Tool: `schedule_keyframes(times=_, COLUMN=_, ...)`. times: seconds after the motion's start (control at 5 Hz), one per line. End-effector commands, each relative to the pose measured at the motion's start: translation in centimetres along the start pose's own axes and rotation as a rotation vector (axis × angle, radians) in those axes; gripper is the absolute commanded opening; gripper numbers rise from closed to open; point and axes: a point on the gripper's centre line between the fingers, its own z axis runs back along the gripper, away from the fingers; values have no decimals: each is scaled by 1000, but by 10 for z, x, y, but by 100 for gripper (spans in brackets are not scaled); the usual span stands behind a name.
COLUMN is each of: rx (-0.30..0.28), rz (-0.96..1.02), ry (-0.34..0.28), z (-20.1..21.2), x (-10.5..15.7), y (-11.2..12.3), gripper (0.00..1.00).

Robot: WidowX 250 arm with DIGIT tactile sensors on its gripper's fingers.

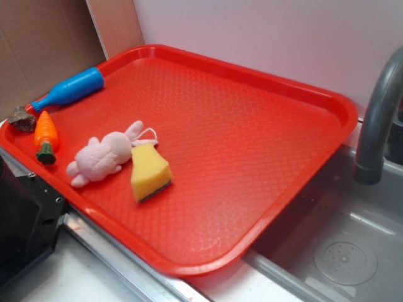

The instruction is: Grab the carrot.

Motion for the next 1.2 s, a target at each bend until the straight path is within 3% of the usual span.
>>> schedule_keyframes(times=0.0, rx=0, rz=0, ry=0, z=0, x=0, y=0, gripper=100)
schedule_keyframes(times=0.2, rx=104, rz=238, ry=175, z=-49, x=10, y=51, gripper=100)
schedule_keyframes(times=0.4, rx=55, rz=487, ry=120, z=-91, x=21, y=85, gripper=100)
schedule_keyframes(times=0.6, rx=153, rz=737, ry=26, z=-120, x=20, y=85, gripper=100)
schedule_keyframes(times=1.0, rx=153, rz=737, ry=26, z=-120, x=20, y=85, gripper=100)
